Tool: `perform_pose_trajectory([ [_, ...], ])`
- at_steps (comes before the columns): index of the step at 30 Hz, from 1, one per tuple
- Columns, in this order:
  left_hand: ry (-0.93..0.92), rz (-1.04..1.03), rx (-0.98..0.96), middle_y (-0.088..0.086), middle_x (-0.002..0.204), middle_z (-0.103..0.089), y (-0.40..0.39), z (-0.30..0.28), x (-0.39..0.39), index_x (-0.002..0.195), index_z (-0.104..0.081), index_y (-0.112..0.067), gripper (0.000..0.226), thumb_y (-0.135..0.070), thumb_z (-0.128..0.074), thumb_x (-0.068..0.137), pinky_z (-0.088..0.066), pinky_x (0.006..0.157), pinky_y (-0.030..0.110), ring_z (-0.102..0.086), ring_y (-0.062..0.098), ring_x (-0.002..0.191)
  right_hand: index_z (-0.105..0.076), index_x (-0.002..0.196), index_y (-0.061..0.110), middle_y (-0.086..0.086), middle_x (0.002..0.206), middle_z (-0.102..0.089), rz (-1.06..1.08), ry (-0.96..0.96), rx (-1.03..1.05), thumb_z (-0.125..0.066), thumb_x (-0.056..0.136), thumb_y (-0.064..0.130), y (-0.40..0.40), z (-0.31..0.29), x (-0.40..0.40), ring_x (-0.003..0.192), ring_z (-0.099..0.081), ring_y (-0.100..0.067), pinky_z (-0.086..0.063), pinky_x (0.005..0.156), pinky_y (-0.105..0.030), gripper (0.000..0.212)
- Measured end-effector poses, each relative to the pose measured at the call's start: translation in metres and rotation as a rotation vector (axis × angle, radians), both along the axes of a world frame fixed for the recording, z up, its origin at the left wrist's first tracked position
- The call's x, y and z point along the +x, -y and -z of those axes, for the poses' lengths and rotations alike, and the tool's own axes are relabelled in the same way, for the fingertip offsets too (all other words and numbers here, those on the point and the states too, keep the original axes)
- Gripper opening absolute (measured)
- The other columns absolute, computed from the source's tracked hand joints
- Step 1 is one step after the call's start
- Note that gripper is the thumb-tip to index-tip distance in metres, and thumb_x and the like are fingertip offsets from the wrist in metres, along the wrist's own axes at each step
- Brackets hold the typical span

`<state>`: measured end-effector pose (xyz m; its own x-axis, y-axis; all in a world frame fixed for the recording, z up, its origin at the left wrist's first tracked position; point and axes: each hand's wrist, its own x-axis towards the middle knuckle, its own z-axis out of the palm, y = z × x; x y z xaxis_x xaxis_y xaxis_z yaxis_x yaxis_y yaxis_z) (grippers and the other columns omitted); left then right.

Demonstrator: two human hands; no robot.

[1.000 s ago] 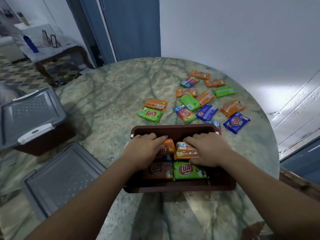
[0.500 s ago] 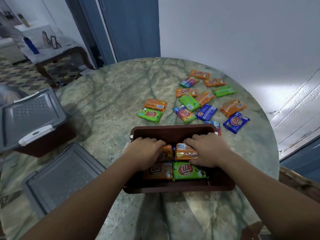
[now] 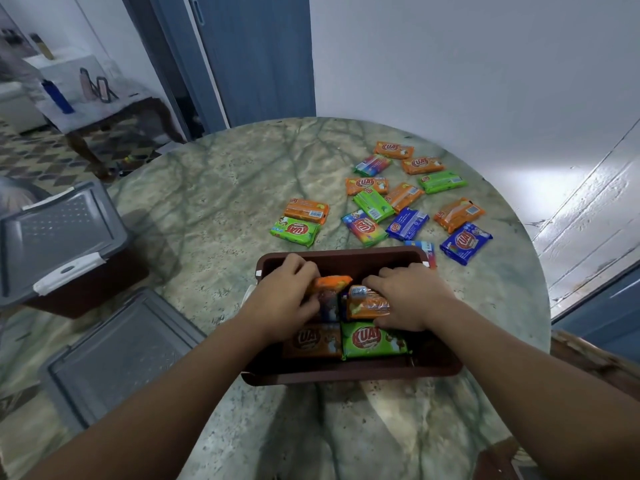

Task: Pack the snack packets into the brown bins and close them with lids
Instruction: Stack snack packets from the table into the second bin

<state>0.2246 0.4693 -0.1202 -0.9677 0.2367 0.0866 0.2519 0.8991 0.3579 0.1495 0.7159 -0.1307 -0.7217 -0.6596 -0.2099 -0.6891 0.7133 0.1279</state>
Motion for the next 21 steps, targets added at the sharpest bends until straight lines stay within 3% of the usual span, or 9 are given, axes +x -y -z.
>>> perform_pose_trajectory([
  [5, 0.058, -0.303, 0.305, -0.008, 0.09, -0.058, -0.019, -0.011, 0.014, 0.091, -0.045, -0.027, 0.021, -0.032, -0.066, 0.093, -0.05, 0.062, 0.035, -0.06, 0.01, 0.074, -0.039, 0.149, 0.034, 0.002, 0.133, -0.06, -0.006, -0.006, 0.005, -0.06, 0.084, 0.072, 0.0, 0.0, -0.001, 0.117, -0.06, -0.022, -0.049, 0.095, -0.041, 0.079],
  [9, 0.309, -0.629, 0.788, 0.007, 0.094, -0.07, -0.028, 0.005, 0.022, 0.094, -0.047, -0.017, 0.021, -0.02, -0.068, 0.092, -0.062, 0.077, 0.05, -0.076, 0.017, 0.073, -0.04, 0.148, 0.033, 0.001, 0.131, -0.061, -0.007, -0.01, 0.007, -0.06, 0.084, 0.072, 0.0, 0.0, -0.001, 0.115, -0.061, -0.023, -0.049, 0.094, -0.041, 0.077],
  [11, 0.371, -0.71, 0.873, 0.012, 0.102, -0.07, -0.027, 0.013, 0.022, 0.098, -0.047, -0.015, 0.02, -0.016, -0.067, 0.093, -0.062, 0.081, 0.052, -0.077, 0.019, 0.077, -0.04, 0.147, 0.033, 0.001, 0.131, -0.061, -0.004, -0.011, 0.004, -0.059, 0.084, 0.072, 0.0, 0.001, -0.002, 0.114, -0.061, -0.023, -0.049, 0.093, -0.041, 0.076],
  [12, 0.372, -0.714, 0.842, 0.013, 0.105, -0.07, -0.027, 0.015, 0.021, 0.101, -0.046, -0.016, 0.021, -0.016, -0.066, 0.094, -0.061, 0.081, 0.052, -0.077, 0.02, 0.079, -0.039, 0.148, 0.033, 0.001, 0.13, -0.061, -0.003, -0.011, 0.004, -0.059, 0.085, 0.072, 0.0, 0.001, -0.002, 0.114, -0.061, -0.023, -0.049, 0.092, -0.041, 0.077],
  [14, 0.337, -0.637, 0.587, 0.012, 0.116, -0.065, -0.025, 0.015, 0.02, 0.118, -0.038, -0.018, 0.034, -0.016, -0.063, 0.096, -0.059, 0.085, 0.05, -0.073, 0.025, 0.094, -0.039, 0.149, 0.032, 0.001, 0.131, -0.062, -0.005, -0.016, 0.006, -0.058, 0.085, 0.072, 0.0, 0.002, -0.002, 0.114, -0.062, -0.023, -0.05, 0.092, -0.041, 0.078],
  [16, 0.34, -0.483, 0.224, 0.018, 0.137, -0.049, -0.026, 0.012, 0.021, 0.151, -0.006, -0.026, 0.078, -0.008, -0.058, 0.095, -0.052, 0.089, 0.044, -0.064, 0.034, 0.109, -0.038, 0.149, 0.032, 0.001, 0.13, -0.062, -0.006, -0.018, 0.004, -0.058, 0.085, 0.072, 0.0, 0.002, -0.003, 0.113, -0.062, -0.023, -0.05, 0.091, -0.041, 0.078],
  [17, 0.371, -0.411, 0.041, 0.023, 0.142, -0.041, -0.028, 0.009, 0.022, 0.156, 0.011, -0.029, 0.095, -0.004, -0.056, 0.094, -0.05, 0.088, 0.043, -0.062, 0.037, 0.11, -0.038, 0.149, 0.032, 0.001, 0.13, -0.062, -0.007, -0.018, 0.004, -0.058, 0.085, 0.072, 0.0, 0.002, -0.003, 0.113, -0.062, -0.023, -0.05, 0.091, -0.041, 0.078],
  [18, 0.376, -0.343, -0.15, 0.024, 0.142, -0.039, -0.03, 0.005, 0.025, 0.158, 0.017, -0.027, 0.102, -0.002, -0.057, 0.093, -0.051, 0.086, 0.043, -0.062, 0.037, 0.108, -0.038, 0.149, 0.032, 0.001, 0.13, -0.062, -0.008, -0.018, 0.005, -0.058, 0.085, 0.072, 0.0, 0.002, -0.004, 0.113, -0.063, -0.023, -0.051, 0.091, -0.041, 0.078],
  [21, 0.36, -0.216, -0.561, 0.021, 0.132, -0.045, -0.034, -0.002, 0.025, 0.159, -0.01, -0.011, 0.086, -0.008, -0.064, 0.092, -0.052, 0.084, 0.042, -0.059, 0.035, 0.111, -0.038, 0.149, 0.032, 0.001, 0.129, -0.063, -0.012, -0.02, 0.01, -0.058, 0.085, 0.073, -0.001, 0.003, -0.003, 0.112, -0.063, -0.023, -0.051, 0.09, -0.041, 0.078],
])
